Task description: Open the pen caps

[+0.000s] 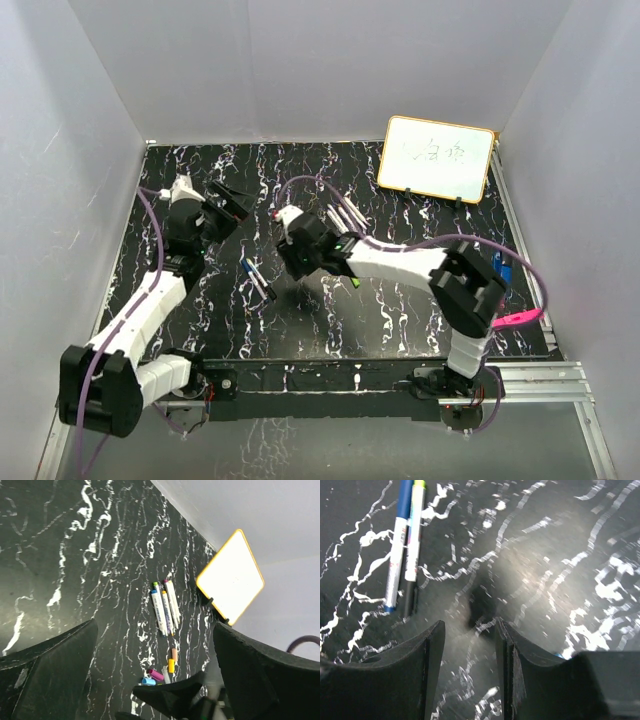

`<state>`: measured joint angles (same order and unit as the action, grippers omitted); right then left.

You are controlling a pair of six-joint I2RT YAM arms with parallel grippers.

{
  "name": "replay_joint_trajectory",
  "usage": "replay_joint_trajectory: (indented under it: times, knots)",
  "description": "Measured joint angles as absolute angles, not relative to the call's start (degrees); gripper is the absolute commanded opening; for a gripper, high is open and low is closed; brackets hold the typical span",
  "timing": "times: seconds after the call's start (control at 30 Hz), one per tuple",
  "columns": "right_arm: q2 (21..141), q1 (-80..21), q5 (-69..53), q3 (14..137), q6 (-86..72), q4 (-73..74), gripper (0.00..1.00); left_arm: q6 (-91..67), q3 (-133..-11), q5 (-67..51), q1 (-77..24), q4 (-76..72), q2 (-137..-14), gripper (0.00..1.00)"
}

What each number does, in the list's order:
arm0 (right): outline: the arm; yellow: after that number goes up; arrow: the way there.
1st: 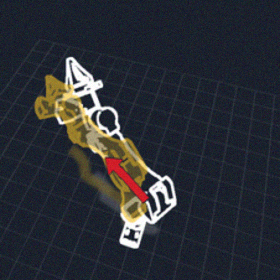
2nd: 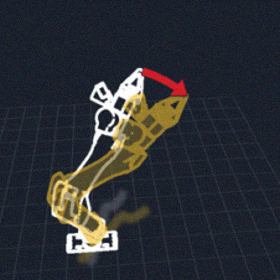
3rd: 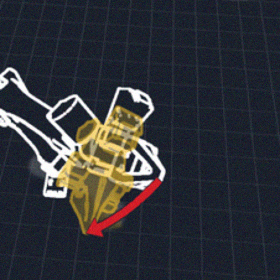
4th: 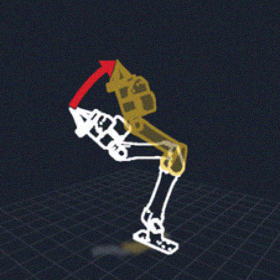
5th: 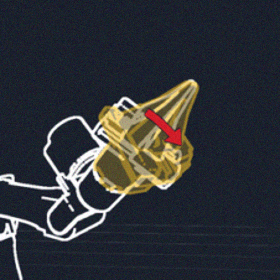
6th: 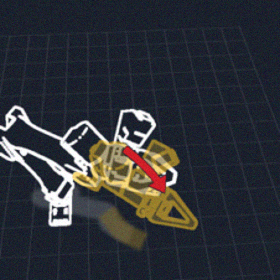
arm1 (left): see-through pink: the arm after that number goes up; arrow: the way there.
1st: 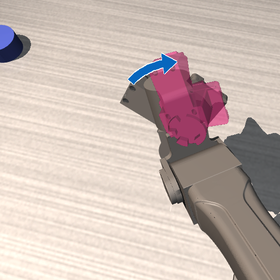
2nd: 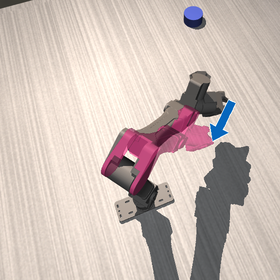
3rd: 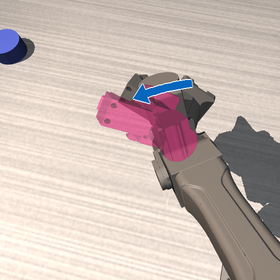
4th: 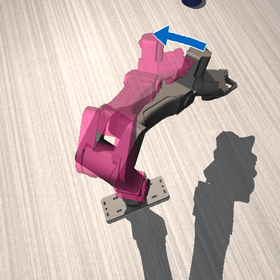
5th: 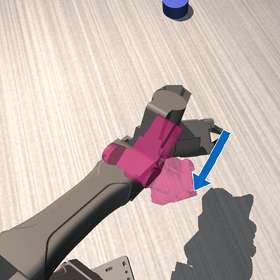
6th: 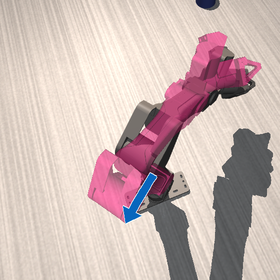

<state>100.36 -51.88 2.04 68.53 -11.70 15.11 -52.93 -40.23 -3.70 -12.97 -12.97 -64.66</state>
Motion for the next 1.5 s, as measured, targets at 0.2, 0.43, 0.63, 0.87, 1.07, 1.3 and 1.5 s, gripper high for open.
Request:
replay_joint_trajectory:
  times: [0.2,0.43,0.63,0.87,1.07,1.3,1.5]
  knots:
    - [112.2,-57.4,3.8,77.3,-10.8,15.8,0.43,-52.6,-37.2,-0.2,-11.3,-7.5,-57.1,0.99]
    - [115.3,-59.9,4.7,79.9,-10.6,17.7,0.43,-51.4,-37.0,1.5,-9.6,-3.5,-53.2,0.99]
    - [115.3,-60.4,4.8,81.6,-10.6,17.9,0.43,-51.4,-36.6,1.7,-8.2,-1.4,-51.6,0.99]
    - [116.2,-61.3,5.0,82.4,-10.6,18.1,0.43,-51.5,-35.6,1.8,-6.7,-0.3,-50.4,0.99]
    - [118.1,-61.9,5.0,82.8,-10.6,18.1,0.43,-51.6,-35.5,1.7,-5.7,0.5,-50.2,0.99]
    - [118.6,-62.2,5.0,83.5,-10.6,18.5,0.42,-51.6,-35.4,1.3,-4.7,0.5,-50.0,0.99]
    - [119.4,-62.3,5.8,84.6,-10.6,19.7,0.39,-51.6,-35.0,0.9,-4.2,0.5,-49.9,0.99]
